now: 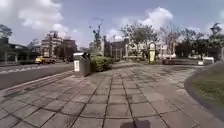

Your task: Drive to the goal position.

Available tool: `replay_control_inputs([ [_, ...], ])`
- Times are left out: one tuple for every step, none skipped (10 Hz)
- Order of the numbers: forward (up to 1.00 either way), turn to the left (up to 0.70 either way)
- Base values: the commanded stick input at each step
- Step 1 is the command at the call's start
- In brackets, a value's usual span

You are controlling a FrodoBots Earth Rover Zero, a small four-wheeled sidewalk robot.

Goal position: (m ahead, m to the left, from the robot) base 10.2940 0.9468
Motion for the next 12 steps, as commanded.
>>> replay_control_inputs([
  [0.7,-0.35],
  [0.7,-0.34],
  [0.7,-0.26],
  [0.7,-0.18],
  [0.7,-0.1],
  [0.7,-0.02],
  [0.7,0.0],
  [0.7,0.0],
  [0.7,-0.13],
  [0.7,-0.31],
  [0.7,-0.25],
  [0.7,-0.13],
])
